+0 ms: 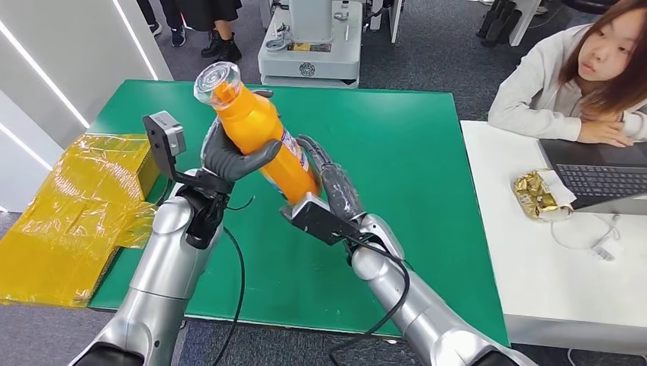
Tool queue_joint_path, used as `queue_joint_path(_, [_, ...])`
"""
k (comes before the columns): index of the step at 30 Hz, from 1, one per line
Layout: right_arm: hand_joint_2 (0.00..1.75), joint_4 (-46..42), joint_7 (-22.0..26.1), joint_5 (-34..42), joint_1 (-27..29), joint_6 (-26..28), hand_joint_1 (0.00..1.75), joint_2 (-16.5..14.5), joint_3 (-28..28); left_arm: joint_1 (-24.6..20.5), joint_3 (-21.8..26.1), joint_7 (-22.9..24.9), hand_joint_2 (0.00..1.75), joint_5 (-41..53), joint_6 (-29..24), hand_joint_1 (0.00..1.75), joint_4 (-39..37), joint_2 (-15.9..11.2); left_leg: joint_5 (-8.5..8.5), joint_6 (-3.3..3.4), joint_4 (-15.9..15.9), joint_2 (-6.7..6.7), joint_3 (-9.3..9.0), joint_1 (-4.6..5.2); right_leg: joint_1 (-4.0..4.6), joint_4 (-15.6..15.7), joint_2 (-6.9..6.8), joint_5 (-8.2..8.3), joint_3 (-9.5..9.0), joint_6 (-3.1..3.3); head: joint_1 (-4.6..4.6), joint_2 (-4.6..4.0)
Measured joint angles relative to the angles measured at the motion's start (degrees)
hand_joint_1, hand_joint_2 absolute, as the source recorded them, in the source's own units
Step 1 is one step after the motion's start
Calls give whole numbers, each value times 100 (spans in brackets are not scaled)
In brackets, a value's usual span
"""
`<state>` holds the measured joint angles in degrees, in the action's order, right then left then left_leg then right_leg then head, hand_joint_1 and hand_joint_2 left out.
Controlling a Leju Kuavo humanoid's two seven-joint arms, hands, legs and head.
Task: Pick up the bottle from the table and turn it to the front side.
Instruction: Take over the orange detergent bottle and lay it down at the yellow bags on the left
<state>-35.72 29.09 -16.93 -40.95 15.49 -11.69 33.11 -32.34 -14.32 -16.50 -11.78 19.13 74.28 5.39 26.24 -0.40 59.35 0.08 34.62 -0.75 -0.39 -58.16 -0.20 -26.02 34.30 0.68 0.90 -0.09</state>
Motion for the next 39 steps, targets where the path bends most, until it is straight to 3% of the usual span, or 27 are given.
queue_joint_path(9, [175,-1010,104,366,665,-170,0,406,-189,-558,-48,-331,175,1143,-430,175,-631,-135,0,0,2,1,1,0,0,0,1,0,0,0,0,0])
queue_joint_path(13, [175,-1493,140,591,945,-196,0,560,-274,-880,-181,-497,175,2208,-1021,175,-948,-244,0,0,3,-2,1,0,0,0,-1,0,0,0,0,0])
queue_joint_path(18, [175,-2366,74,720,1450,-308,0,816,-448,-1636,-453,-562,175,3816,-1840,175,-1775,-375,0,0,4,-2,1,0,0,-1,-2,0,-1,0,0,0])
queue_joint_path(22, [175,-2901,47,709,1786,-383,0,971,-570,-2244,-770,-468,175,4719,-2310,175,-2542,-419,0,0,5,0,2,1,-1,-1,0,1,-2,-1,0,0])
queue_joint_path(30, [175,-3415,67,679,2127,-385,0,1144,-718,-2976,-1502,-14,175,6337,-3206,175,-3716,-482,0,0,5,1,2,0,0,-2,1,1,-2,0,1,0])
queue_joint_path(39, [175,-3497,255,786,2301,-199,0,1238,-831,-3403,-2154,385,175,7544,-3514,175,-4637,-585,0,0,5,2,2,0,0,-4,2,1,-2,0,0,0])
